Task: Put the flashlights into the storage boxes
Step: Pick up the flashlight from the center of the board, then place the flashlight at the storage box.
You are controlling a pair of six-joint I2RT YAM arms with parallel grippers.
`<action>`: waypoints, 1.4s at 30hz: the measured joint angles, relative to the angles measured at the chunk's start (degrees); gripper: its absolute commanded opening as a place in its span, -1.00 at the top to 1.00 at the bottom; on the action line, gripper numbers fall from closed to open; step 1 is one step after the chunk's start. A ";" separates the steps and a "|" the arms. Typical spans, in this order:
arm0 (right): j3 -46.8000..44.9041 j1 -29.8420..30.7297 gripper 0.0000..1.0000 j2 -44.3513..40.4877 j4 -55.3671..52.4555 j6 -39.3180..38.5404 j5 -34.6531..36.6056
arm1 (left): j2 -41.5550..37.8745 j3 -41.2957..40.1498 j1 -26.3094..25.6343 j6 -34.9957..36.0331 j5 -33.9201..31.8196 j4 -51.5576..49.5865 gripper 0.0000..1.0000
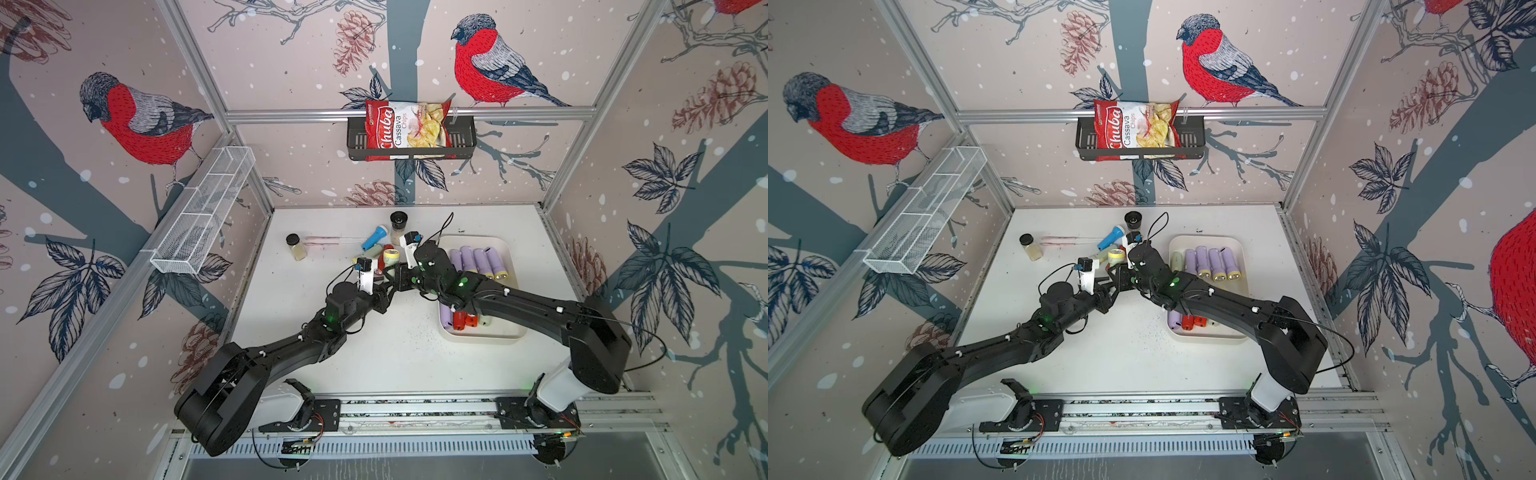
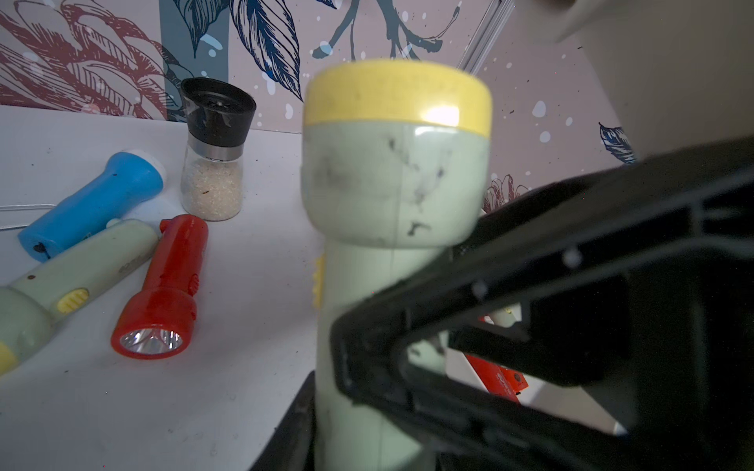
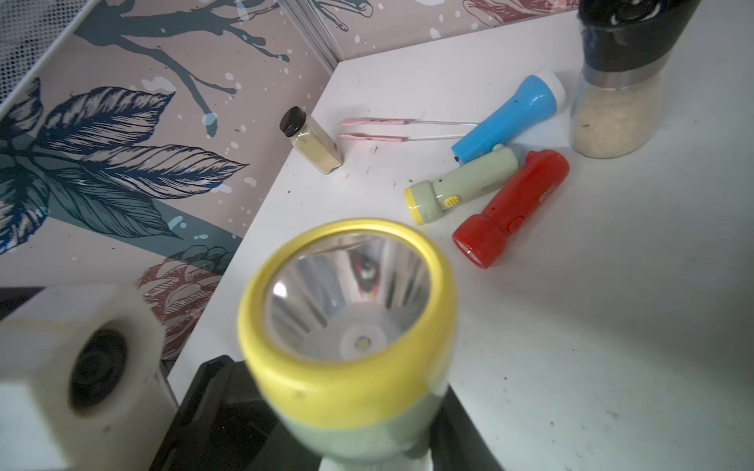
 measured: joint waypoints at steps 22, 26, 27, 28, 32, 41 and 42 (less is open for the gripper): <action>-5.11 -33.75 0.35 -11.21 -27.34 -10.43 -8.24 | 1.84 7.63 -3.96 6.21 -0.22 -5.40 -0.47; -8.46 -41.38 0.32 -11.21 -34.75 -12.79 -9.18 | 4.68 10.45 -5.55 7.63 -1.53 -7.43 -0.48; -9.16 -42.93 0.32 -11.21 -36.35 -13.57 -9.20 | 5.22 10.86 -5.77 7.82 -1.55 -7.63 -0.48; -9.62 -44.26 0.31 -11.13 -37.77 -13.88 -9.14 | 5.66 11.23 -5.92 7.85 -1.55 -7.87 -0.48; -10.25 -47.30 0.30 -9.75 -41.20 -15.32 -8.00 | 6.56 11.96 -6.16 8.31 -1.68 -8.74 -0.48; -9.88 -48.28 0.28 -5.57 -43.98 -15.54 -4.96 | 7.10 12.96 -6.19 9.25 -2.14 -9.84 -0.48; -9.88 -48.15 0.28 -4.96 -44.00 -15.54 -4.66 | 7.17 12.98 -6.19 9.29 -2.14 -9.84 -0.48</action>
